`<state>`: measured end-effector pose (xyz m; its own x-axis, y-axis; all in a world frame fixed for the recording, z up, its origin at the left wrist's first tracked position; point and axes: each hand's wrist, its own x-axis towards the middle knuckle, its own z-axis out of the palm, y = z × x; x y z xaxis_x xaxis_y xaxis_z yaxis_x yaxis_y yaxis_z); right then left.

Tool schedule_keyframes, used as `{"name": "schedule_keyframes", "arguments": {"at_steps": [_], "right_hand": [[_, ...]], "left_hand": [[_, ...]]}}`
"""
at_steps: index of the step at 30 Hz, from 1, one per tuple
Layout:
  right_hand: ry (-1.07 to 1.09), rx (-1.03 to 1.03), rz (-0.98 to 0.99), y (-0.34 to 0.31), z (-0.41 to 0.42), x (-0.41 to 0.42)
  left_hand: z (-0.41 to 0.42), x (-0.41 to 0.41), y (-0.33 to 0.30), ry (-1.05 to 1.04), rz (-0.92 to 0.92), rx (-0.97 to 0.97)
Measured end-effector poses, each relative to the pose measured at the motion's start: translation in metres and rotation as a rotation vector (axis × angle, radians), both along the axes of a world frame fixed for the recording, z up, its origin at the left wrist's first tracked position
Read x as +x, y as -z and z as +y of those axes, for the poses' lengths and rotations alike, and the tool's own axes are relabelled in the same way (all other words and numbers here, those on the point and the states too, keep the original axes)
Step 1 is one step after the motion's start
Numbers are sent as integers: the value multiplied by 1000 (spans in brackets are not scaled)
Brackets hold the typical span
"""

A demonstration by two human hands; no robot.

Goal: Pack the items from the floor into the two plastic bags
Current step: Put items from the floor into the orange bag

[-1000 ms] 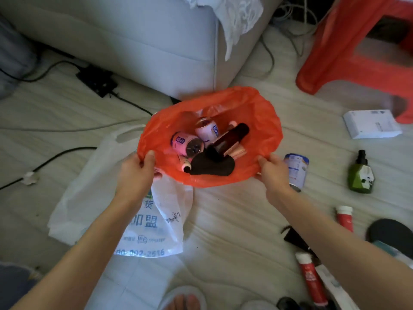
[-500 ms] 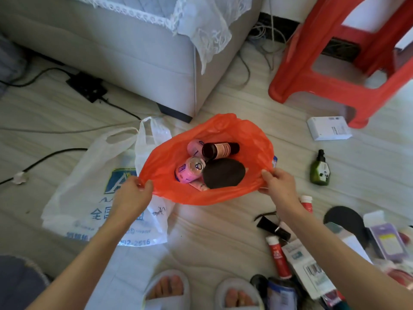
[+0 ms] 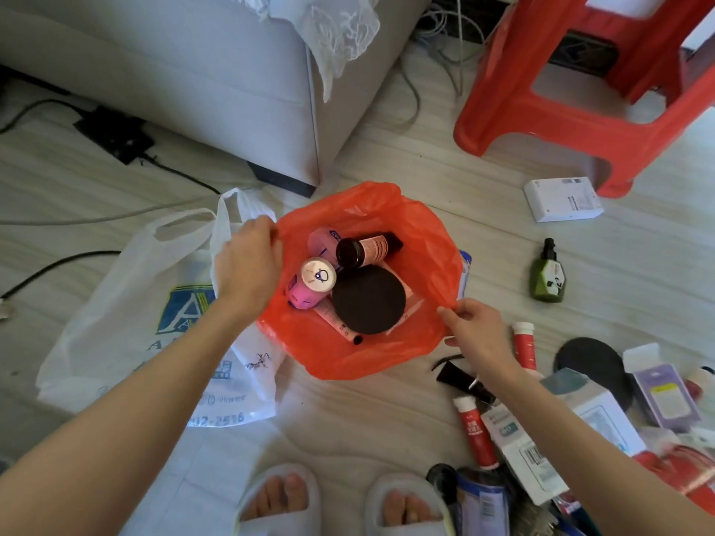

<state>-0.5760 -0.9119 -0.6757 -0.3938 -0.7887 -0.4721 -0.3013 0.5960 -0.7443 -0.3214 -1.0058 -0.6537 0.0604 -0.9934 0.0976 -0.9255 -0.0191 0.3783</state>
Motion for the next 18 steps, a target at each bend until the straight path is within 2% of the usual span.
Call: {"name": "schedule_keyframes", "arguments": {"at_steps": [3, 6, 9, 13, 18], "right_hand": [[-18, -12, 61, 3, 2, -2], [-2, 3, 97, 7, 10, 0], [-5, 19, 102, 4, 20, 2], [-28, -50, 67, -12, 31, 4], [-257, -145, 248, -56, 72, 2]], "left_hand": [[-14, 10, -6, -41, 50, -60], [-16, 18, -4, -4, -26, -7], [-9, 23, -5, 43, 11, 23], [17, 21, -13, 244, 36, 0], [81, 4, -40, 487, -19, -60]]}}
